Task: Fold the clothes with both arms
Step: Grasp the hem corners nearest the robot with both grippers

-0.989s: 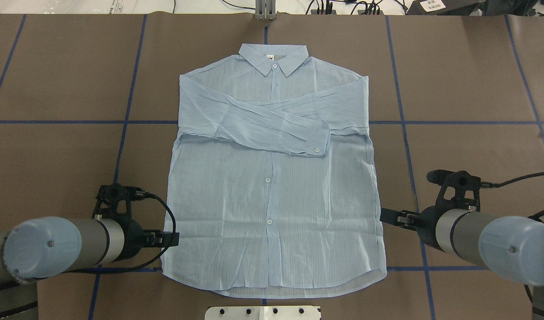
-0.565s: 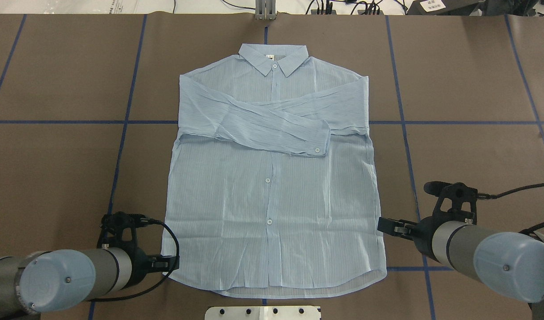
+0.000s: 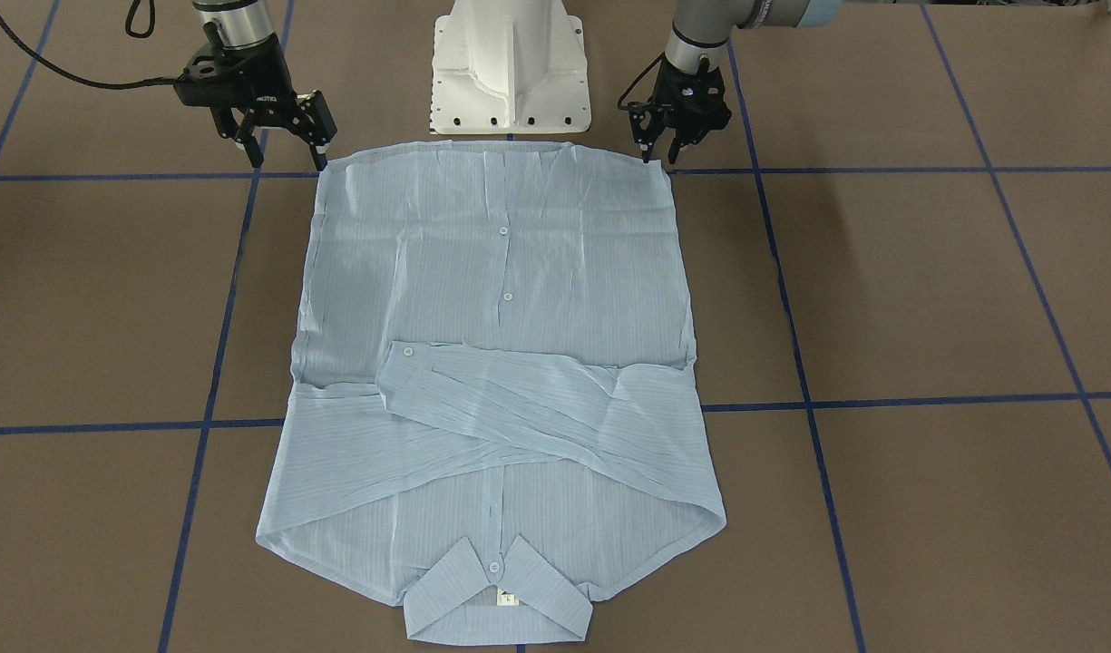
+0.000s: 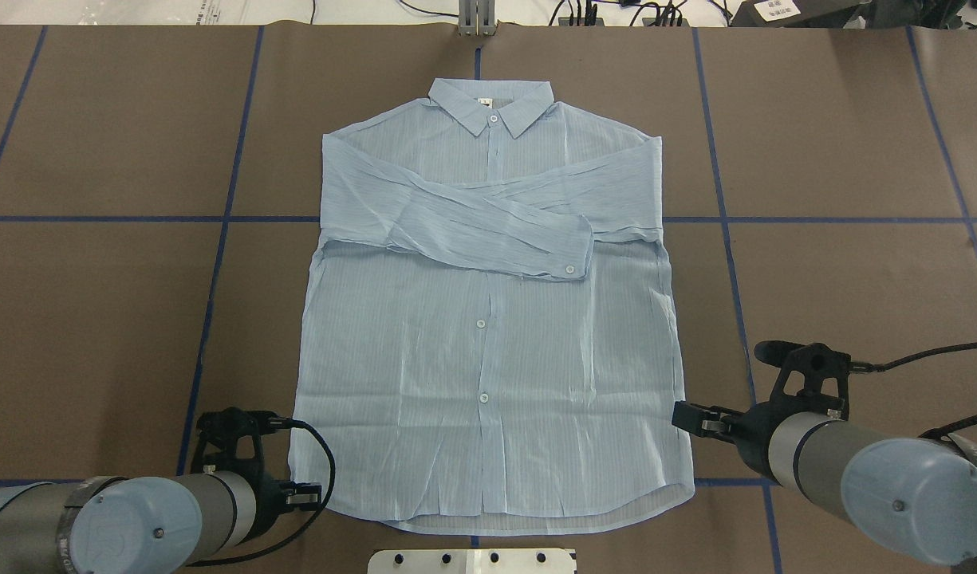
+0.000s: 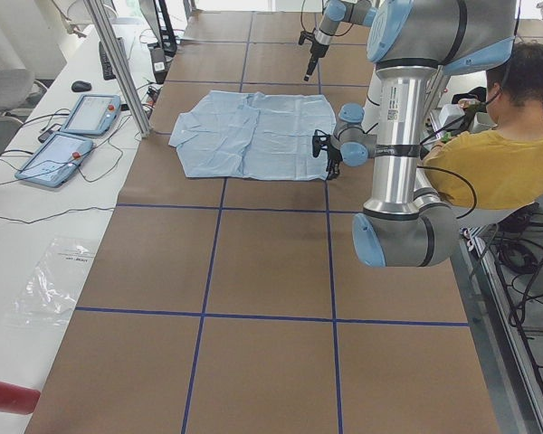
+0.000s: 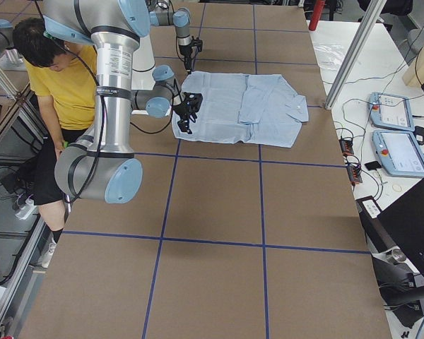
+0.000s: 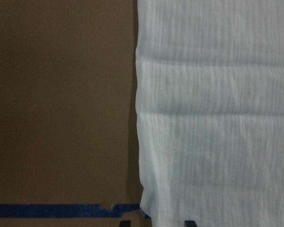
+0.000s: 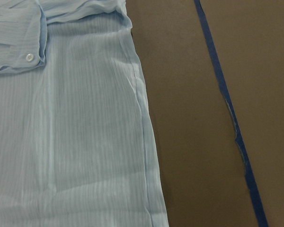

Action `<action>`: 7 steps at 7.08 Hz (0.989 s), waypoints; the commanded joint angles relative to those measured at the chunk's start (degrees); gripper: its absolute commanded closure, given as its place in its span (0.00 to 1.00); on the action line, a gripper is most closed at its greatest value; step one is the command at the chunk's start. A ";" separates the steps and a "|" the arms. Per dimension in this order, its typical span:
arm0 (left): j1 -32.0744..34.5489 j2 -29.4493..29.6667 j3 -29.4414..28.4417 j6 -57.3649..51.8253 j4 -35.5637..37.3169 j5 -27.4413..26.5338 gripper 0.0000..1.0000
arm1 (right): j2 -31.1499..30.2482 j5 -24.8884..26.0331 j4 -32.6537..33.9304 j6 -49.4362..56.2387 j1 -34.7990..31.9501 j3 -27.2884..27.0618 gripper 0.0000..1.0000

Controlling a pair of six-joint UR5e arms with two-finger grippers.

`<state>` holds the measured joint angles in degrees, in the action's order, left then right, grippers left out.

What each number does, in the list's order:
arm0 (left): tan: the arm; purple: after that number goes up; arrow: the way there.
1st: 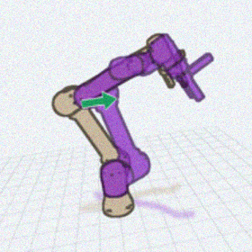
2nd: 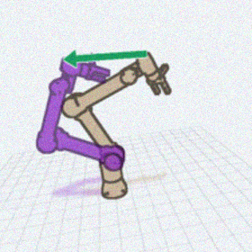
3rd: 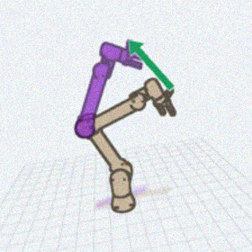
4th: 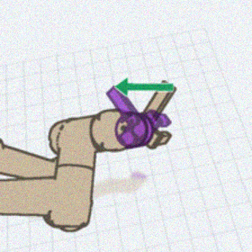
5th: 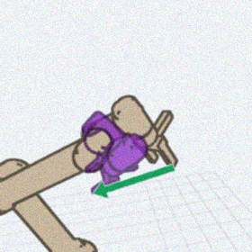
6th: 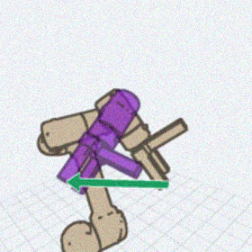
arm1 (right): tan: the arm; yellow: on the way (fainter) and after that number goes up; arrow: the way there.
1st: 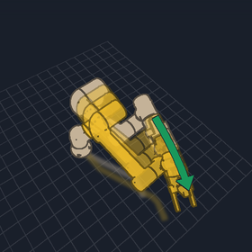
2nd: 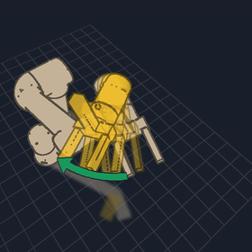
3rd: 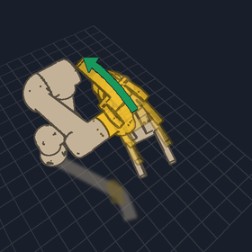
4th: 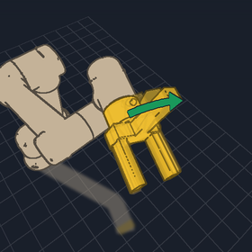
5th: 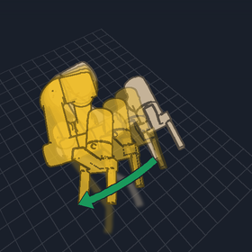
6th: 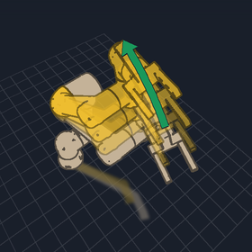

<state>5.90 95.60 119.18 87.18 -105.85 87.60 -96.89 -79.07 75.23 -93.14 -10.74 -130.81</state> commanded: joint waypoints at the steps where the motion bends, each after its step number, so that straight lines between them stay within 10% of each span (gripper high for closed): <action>1: -0.01 1.42 -1.13 -0.34 0.03 0.12 0.54 | 0.03 0.05 0.00 -0.02 0.02 0.03 0.00; 5: 0.42 1.69 -2.20 -0.61 0.03 0.03 0.62 | 0.03 0.49 0.00 -0.02 0.37 0.21 0.00; 7: 0.86 1.69 -2.11 -0.61 0.03 0.03 1.00 | 0.04 0.75 0.00 -0.02 0.72 0.29 0.00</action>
<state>6.52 97.29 117.01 86.57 -105.82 87.63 -96.82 -78.49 75.23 -93.16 -10.28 -130.59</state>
